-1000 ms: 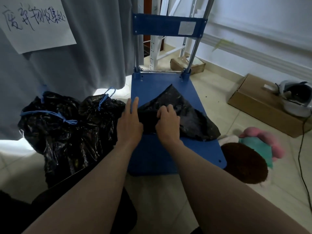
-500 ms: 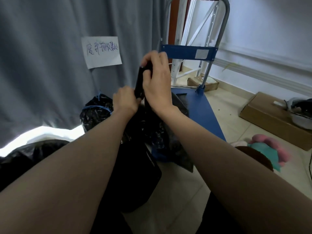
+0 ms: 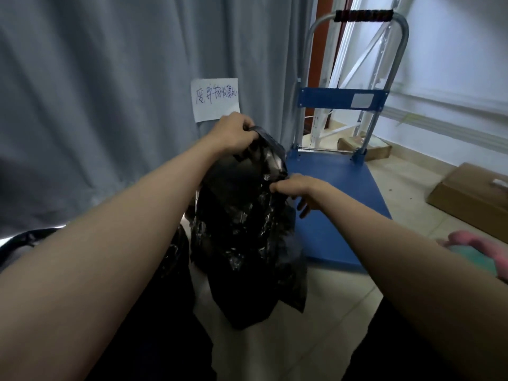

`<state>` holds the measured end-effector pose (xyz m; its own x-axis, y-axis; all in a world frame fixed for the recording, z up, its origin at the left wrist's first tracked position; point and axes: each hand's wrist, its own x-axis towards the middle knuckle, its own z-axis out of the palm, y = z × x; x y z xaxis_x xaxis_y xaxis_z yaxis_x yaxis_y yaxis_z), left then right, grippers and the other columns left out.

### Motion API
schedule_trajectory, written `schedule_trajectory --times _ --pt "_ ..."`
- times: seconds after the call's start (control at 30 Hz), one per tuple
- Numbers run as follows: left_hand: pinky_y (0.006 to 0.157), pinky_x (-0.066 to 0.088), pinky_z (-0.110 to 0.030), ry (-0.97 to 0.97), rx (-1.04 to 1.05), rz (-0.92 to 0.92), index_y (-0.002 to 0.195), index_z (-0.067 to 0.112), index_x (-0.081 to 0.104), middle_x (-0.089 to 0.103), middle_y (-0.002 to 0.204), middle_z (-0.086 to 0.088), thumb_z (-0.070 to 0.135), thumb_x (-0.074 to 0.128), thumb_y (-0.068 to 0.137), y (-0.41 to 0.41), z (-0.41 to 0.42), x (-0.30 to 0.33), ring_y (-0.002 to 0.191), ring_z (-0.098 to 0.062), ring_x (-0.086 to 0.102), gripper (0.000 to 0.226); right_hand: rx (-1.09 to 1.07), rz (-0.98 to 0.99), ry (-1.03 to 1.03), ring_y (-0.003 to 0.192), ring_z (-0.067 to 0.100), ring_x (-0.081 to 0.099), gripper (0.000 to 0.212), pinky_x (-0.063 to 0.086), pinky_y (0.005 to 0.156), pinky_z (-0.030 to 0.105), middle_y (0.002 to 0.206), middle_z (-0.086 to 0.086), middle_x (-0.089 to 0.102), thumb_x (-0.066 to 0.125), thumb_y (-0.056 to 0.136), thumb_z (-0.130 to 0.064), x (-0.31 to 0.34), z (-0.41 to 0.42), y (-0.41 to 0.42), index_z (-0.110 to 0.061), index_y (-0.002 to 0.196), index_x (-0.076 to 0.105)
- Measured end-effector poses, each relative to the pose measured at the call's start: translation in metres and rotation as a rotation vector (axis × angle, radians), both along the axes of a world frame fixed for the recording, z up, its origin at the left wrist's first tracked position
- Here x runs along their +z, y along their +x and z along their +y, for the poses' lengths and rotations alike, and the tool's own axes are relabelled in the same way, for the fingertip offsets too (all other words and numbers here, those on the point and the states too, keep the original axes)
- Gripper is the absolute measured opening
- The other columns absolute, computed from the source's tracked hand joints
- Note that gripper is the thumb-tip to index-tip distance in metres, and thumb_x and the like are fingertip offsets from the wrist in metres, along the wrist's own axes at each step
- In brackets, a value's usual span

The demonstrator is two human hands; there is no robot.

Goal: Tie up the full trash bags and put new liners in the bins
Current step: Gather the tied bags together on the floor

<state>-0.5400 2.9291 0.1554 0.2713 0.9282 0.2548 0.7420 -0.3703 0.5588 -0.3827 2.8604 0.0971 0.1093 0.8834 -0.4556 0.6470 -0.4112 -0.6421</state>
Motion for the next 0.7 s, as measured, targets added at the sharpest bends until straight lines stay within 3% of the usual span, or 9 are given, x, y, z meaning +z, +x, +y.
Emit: schedule_trajectory --times 0.07,0.13,0.23,0.37,0.47,0.53,0.6,0.67,0.7 --pt "0.063 0.045 -0.026 -0.053 -0.046 0.113 0.078 0.009 0.066 0.064 0.077 -0.006 0.024 0.056 0.091 -0.008 -0.003 -0.004 0.072 -0.019 0.057 0.022 0.079 -0.061 -0.083 0.072 0.036 0.057 0.04 0.053 0.074 0.051 0.109 0.016 0.054 0.051 0.095 -0.029 -0.017 0.0 -0.01 -0.007 0.128 0.046" --pt "0.065 0.039 -0.028 -0.084 -0.068 0.21 0.074 0.008 0.06 0.056 0.072 -0.007 0.026 0.054 0.093 -0.016 -0.005 -0.009 0.069 -0.019 0.049 0.026 0.136 -0.087 -0.132 0.081 0.036 0.059 0.044 0.053 0.073 0.051 0.13 0.023 0.052 0.048 0.096 -0.027 -0.034 0.004 -0.019 -0.003 0.134 0.045" --pt "0.066 0.039 -0.029 -0.141 -0.077 0.281 0.079 0.005 0.06 0.056 0.075 -0.01 0.028 0.052 0.096 -0.029 -0.005 -0.015 0.07 -0.021 0.048 0.03 0.256 -0.193 -0.131 0.079 0.027 0.06 0.046 0.052 0.073 0.042 0.132 0.017 0.052 0.046 0.098 -0.032 -0.063 0.011 -0.029 -0.005 0.135 0.047" --pt "0.064 0.042 -0.027 -0.287 -0.125 0.353 0.072 0.012 0.056 0.055 0.074 -0.004 0.028 0.053 0.097 -0.037 -0.005 -0.025 0.07 -0.021 0.049 0.029 0.373 -0.252 -0.153 0.117 0.03 0.054 0.047 0.044 0.092 0.036 0.133 0.01 0.053 0.043 0.098 -0.037 -0.104 0.018 -0.044 -0.007 0.133 0.051" --pt "0.063 0.046 -0.027 -0.361 -0.179 0.417 0.088 0.005 0.064 0.058 0.079 -0.007 0.027 0.057 0.095 -0.036 -0.004 -0.038 0.073 -0.021 0.053 0.024 0.439 -0.253 -0.156 0.135 0.03 0.039 0.055 0.033 0.109 0.037 0.153 0.01 0.037 0.036 0.1 -0.042 -0.109 0.024 -0.053 -0.01 0.144 0.042" --pt "0.072 0.054 -0.037 -0.373 -0.193 0.418 0.095 0.005 0.065 0.062 0.087 -0.01 0.026 0.059 0.094 -0.034 0.0 -0.047 0.078 -0.023 0.057 0.022 0.462 -0.188 -0.133 0.14 0.03 0.033 0.059 0.029 0.111 0.036 0.157 0.009 0.028 0.034 0.101 -0.043 -0.101 0.026 -0.06 -0.008 0.149 0.033" --pt "0.083 0.053 -0.041 -0.302 -0.193 0.449 0.092 0.01 0.06 0.061 0.092 -0.009 0.026 0.06 0.094 -0.033 0.004 -0.052 0.088 -0.027 0.059 0.016 0.407 -0.037 -0.046 0.132 0.03 0.043 0.055 0.037 0.1 0.03 0.149 0.011 0.041 0.037 0.101 -0.041 -0.092 0.029 -0.069 -0.007 0.144 0.041" --pt "0.085 0.047 -0.038 -0.189 -0.171 0.448 0.092 0.013 0.056 0.06 0.097 -0.01 0.026 0.06 0.093 -0.034 0.011 -0.052 0.097 -0.031 0.059 0.013 0.24 0.247 0.07 0.099 0.03 0.062 0.04 0.043 0.076 0.03 0.12 0.015 0.06 0.038 0.1 -0.036 -0.082 0.033 -0.078 -0.01 0.126 0.055" --pt "0.084 0.044 -0.035 -0.136 -0.151 0.42 0.093 0.014 0.055 0.061 0.101 -0.012 0.026 0.061 0.093 -0.036 0.014 -0.049 0.099 -0.03 0.058 0.013 0.137 0.422 0.091 0.078 0.027 0.062 0.032 0.044 0.065 0.031 0.101 0.013 0.064 0.037 0.1 -0.033 -0.075 0.035 -0.082 -0.013 0.111 0.058"
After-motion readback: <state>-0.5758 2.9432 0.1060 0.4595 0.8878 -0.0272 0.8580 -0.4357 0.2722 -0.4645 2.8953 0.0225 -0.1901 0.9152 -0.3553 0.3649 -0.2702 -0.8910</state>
